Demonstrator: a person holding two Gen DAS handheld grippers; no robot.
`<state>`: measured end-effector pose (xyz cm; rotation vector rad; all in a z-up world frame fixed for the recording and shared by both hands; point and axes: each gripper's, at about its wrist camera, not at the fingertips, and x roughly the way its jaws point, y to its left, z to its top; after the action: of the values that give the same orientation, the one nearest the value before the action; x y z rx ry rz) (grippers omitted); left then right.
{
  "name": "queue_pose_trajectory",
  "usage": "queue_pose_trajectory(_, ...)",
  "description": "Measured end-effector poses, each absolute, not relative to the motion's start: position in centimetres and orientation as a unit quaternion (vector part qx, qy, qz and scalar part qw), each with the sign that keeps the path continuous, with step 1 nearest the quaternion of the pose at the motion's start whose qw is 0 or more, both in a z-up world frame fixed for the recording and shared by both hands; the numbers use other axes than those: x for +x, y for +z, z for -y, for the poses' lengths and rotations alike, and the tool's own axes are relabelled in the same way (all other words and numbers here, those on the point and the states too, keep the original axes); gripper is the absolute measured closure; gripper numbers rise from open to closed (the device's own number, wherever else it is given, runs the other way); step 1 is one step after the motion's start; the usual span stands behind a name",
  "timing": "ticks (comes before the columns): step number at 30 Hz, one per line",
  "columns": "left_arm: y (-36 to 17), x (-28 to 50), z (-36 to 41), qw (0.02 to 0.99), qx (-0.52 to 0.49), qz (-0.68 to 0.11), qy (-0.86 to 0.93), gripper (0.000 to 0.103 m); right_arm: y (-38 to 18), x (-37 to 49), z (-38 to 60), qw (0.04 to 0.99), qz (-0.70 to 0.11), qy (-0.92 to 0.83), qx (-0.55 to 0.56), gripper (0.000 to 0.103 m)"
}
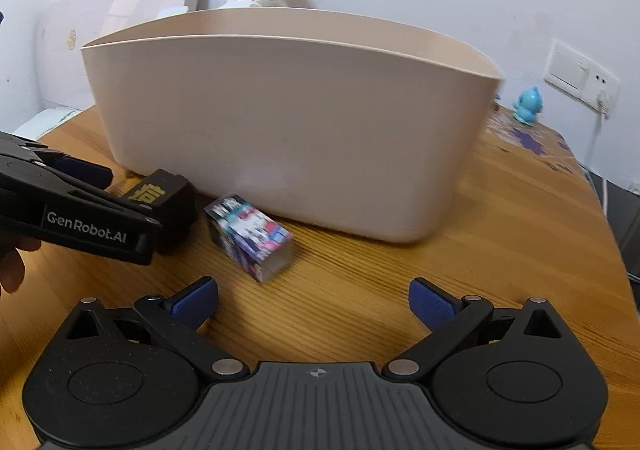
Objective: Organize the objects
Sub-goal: 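Grasp the black gold-character box with the left tool while the right tool grasps the Hello Kitty box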
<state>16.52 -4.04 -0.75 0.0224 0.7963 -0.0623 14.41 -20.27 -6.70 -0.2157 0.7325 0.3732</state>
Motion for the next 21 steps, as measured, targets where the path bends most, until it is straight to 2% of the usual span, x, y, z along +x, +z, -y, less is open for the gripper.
queue_pose_trajectory(2, -0.9, 16.5, 3.8, 0.922, 0.009, -0.384, -0.037, 0.010, -6.8, 14.7, 19.5, 0.913, -0.349, 0.181, -0.107, 0.000)
queue_pose_trajectory(5, -1.0, 16.5, 3.2, 0.925, 0.005, -0.378, -0.042, 0.017, -6.9, 15.2, 18.6, 0.917, -0.340, 0.179, -0.107, 0.000)
queue_pose_trajectory(10, -0.8, 16.4, 2.6, 0.926, 0.013, -0.374, -0.042, 0.035, -7.3, 15.4, 17.7, 0.922, -0.330, 0.180, -0.093, 0.003)
queue_pose_trajectory(11, -0.7, 16.2, 2.6, 0.927, 0.019, -0.372, -0.043, 0.038, -7.3, 15.3, 17.6, 0.923, -0.326, 0.181, -0.091, 0.011)
queue_pose_trajectory(13, -0.6, 16.0, 2.4, 0.927, 0.018, -0.371, -0.046, 0.052, -7.2, 15.1, 17.4, 0.924, -0.324, 0.185, -0.084, 0.022)
queue_pose_trajectory(14, -0.5, 15.9, 2.3, 0.927, 0.017, -0.372, -0.047, 0.055, -7.1, 15.0, 17.3, 0.923, -0.323, 0.191, -0.083, 0.032)
queue_pose_trajectory(15, -0.4, 15.8, 2.2, 0.927, 0.016, -0.372, -0.048, 0.066, -6.9, 14.8, 17.2, 0.921, -0.325, 0.198, -0.083, 0.044)
queue_pose_trajectory(16, -0.3, 15.8, 2.2, 0.926, 0.014, -0.373, -0.049, 0.069, -6.7, 14.7, 17.1, 0.919, -0.327, 0.203, -0.083, 0.052)
queue_pose_trajectory(21, -0.3, 15.4, 2.3, 0.925, 0.016, -0.375, -0.056, 0.069, -6.1, 14.1, 17.1, 0.919, -0.330, 0.196, -0.095, 0.055)
